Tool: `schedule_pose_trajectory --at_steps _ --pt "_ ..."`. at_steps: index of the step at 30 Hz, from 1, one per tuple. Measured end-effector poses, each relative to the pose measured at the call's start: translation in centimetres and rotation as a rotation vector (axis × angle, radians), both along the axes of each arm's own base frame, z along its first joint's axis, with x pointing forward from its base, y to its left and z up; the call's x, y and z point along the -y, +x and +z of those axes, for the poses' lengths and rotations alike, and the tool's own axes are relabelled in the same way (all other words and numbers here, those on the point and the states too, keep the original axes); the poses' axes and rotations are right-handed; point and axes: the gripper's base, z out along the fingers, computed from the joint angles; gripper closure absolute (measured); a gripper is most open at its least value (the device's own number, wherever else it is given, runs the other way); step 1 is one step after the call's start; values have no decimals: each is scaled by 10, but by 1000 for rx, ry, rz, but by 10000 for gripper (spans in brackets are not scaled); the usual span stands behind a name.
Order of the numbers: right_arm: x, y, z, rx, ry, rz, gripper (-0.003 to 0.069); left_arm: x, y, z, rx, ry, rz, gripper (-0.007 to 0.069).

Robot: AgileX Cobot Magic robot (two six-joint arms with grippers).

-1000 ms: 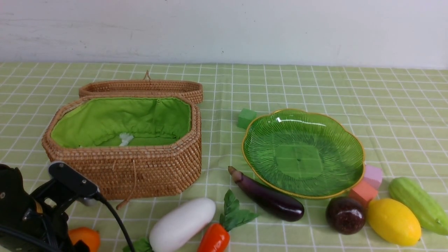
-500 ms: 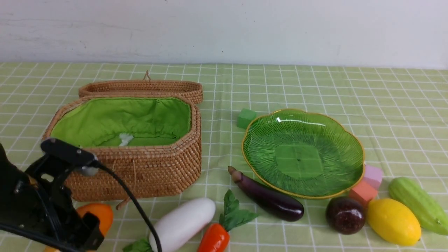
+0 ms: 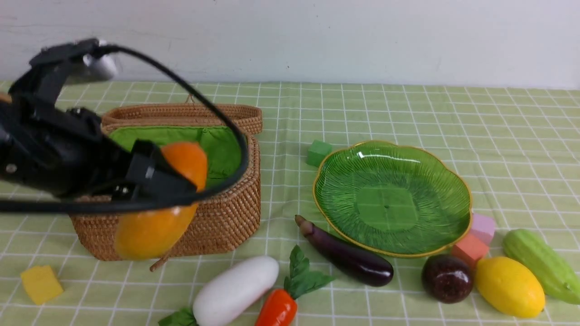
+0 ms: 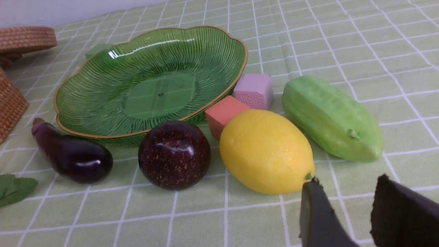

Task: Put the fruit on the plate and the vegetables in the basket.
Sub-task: Grab the mango with your left arm and place it on the right plate

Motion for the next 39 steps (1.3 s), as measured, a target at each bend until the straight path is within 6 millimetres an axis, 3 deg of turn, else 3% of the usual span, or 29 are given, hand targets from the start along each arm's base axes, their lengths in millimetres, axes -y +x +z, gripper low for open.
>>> schedule_pose_trajectory --at_steps 3,6,11,13,14,17,19,22,24,27,31,36,39 --pt "0 0 0 0 0 0 417 7 20 20 34 -54 -8 42" --pt "0 0 0 0 0 0 417 21 45 27 46 -62 -46 42" --pt "0 0 0 0 0 0 417 73 81 23 45 -36 -182 42" --pt "0 0 0 0 0 0 417 93 92 17 38 -26 -222 42" --pt "0 0 0 0 0 0 417 117 103 9 29 -13 -260 42" --pt "0 0 0 0 -1 0 417 157 121 -9 9 3 -312 42" --pt "0 0 0 0 -1 0 417 174 128 -18 2 7 -334 42" --pt "0 0 0 0 -1 0 417 220 142 -48 -12 16 -388 42" --pt "0 0 0 0 -1 0 417 235 148 -62 -14 29 -383 42" --pt "0 0 0 0 -1 0 417 247 155 -81 -24 50 -331 42" --pt "0 0 0 0 -1 0 417 249 164 -99 -45 88 -238 42" --pt "0 0 0 0 -1 0 417 246 166 -100 -46 107 -197 41" --pt "0 0 0 0 -1 0 417 247 166 -99 -53 100 -192 -19"
